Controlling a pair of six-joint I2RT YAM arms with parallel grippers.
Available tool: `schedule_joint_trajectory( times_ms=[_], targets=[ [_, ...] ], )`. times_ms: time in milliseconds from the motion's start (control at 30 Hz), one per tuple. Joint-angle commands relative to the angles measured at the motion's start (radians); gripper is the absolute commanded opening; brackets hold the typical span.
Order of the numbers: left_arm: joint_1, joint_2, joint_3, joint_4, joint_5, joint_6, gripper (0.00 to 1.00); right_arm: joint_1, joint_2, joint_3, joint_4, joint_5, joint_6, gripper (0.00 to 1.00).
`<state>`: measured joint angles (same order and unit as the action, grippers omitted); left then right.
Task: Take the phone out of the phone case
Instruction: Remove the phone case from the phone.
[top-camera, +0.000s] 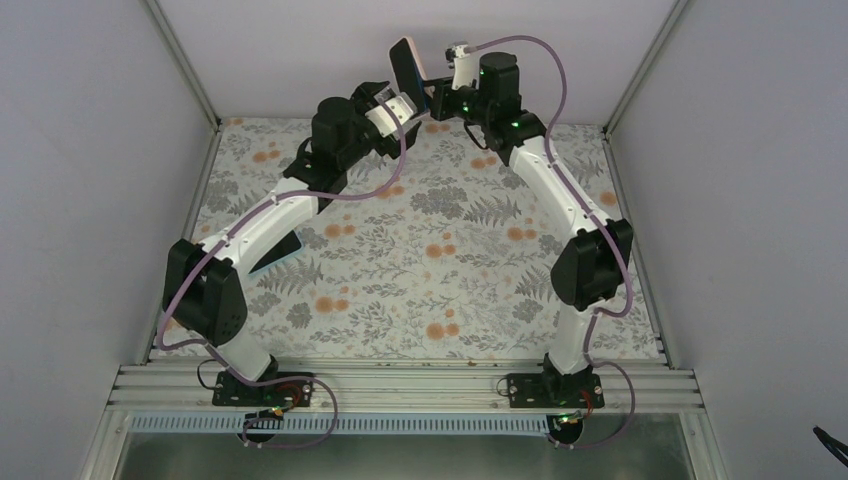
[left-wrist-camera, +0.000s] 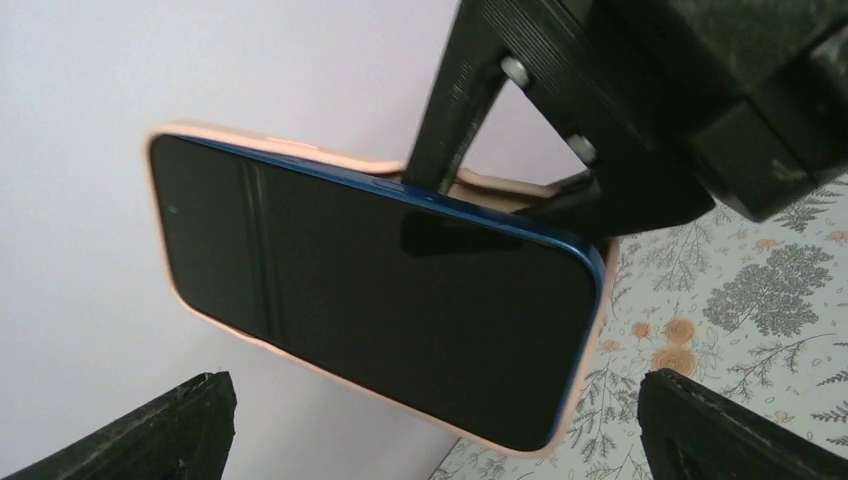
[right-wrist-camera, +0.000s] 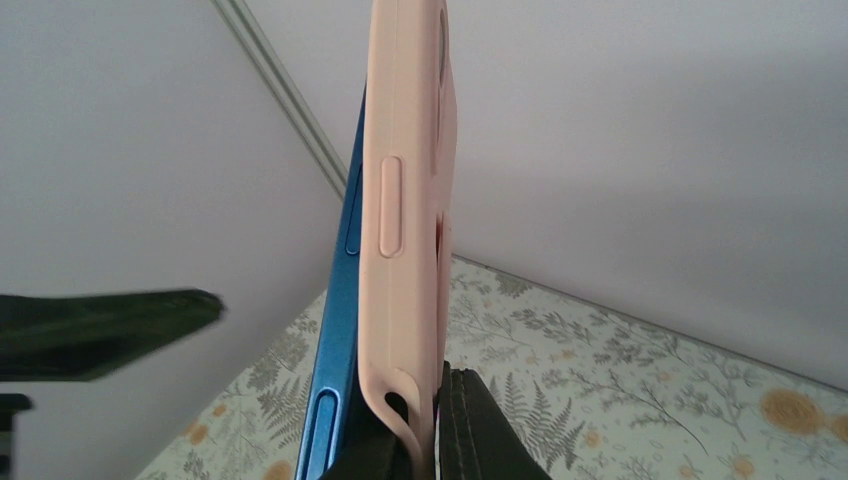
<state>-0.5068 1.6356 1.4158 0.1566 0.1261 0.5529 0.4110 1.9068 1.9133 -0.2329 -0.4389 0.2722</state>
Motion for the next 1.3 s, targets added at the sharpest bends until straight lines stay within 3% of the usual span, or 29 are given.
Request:
schedule_joint_trajectory(
  times_ms=[0,767,1267],
  targets=[
    [0.0,0.009,0.038,0.059,-0.025,-0.015,0.98,0.0,0.033,0.06,0.11,-0.058,0.046,0.03],
    [0.017,0.058,0.072,0.051,-0.012,-0.018,0.97,0.001,0.083,0.131,0.116,-0.111,0.084,0.03],
    [0.004,0.12,0.109,0.124,-0.213,-0.032,0.95,0.006,0.074,0.098,0.126,-0.129,0.092,0.03]
  ],
)
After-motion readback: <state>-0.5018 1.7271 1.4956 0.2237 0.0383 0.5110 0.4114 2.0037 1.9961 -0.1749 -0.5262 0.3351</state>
